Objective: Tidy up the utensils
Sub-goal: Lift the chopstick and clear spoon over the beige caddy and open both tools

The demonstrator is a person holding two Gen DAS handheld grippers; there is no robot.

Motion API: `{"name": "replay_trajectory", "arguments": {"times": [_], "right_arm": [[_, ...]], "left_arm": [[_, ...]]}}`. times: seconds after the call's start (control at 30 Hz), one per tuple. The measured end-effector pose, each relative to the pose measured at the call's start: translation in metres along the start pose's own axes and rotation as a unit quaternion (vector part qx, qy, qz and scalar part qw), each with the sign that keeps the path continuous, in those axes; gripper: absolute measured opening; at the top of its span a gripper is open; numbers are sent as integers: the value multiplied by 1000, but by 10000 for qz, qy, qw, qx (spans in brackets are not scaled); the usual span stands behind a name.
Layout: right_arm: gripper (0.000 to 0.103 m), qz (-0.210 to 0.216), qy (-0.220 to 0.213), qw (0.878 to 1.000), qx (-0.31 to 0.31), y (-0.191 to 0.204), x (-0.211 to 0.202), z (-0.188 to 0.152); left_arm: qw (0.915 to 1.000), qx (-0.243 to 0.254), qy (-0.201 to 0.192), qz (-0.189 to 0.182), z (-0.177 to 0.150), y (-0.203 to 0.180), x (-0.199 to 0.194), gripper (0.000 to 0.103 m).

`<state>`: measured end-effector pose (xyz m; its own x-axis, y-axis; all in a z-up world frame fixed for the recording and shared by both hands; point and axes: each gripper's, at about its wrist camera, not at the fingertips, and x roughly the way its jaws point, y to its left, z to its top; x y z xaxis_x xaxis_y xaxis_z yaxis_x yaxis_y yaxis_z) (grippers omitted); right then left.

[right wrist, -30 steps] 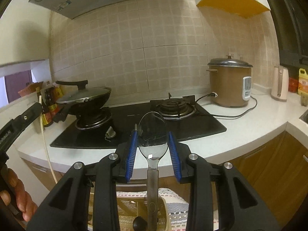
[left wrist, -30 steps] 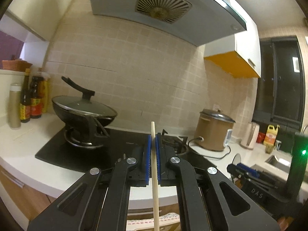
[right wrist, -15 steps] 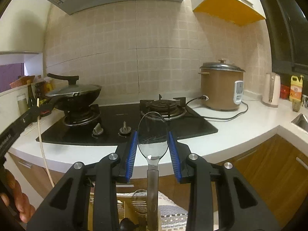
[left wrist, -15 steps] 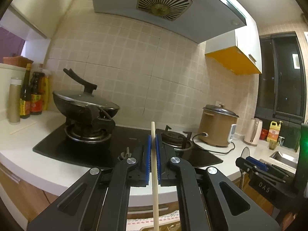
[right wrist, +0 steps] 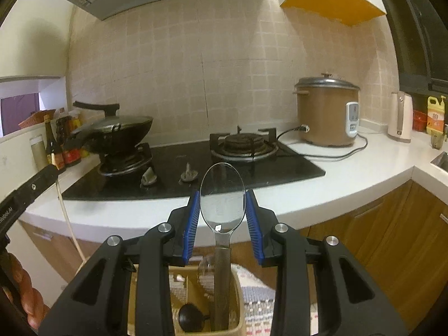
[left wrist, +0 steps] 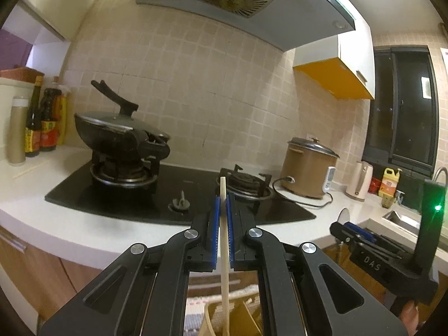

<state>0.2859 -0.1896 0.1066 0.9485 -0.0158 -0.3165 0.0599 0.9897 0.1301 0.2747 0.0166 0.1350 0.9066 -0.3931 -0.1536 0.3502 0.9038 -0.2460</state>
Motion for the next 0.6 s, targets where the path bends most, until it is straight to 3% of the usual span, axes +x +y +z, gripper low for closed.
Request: {"name": "replay_trajectory", "arguments": {"times": [0.07, 0.1, 0.17, 0.37, 0.6], "right_arm": [[34, 74, 62, 9999, 52, -3, -8, -2], [43, 100, 56, 9999, 87, -5, -13, -2], [48, 182, 57, 9997, 176, -10, -23, -2], [48, 437, 83, 9987, 238, -21, -68, 4], [50, 889, 393, 9952, 64, -25, -117, -2]], "left_arm": [[9999, -31, 77, -110, 1, 1, -7, 8], [9999, -17, 81, -135, 2, 2, -14, 11], [9998, -65, 91, -173, 6, 5, -24, 30], [9990, -213, 275, -272, 20, 7, -68, 38], [9945, -307, 863, -507, 18, 6, -122, 43]]}}
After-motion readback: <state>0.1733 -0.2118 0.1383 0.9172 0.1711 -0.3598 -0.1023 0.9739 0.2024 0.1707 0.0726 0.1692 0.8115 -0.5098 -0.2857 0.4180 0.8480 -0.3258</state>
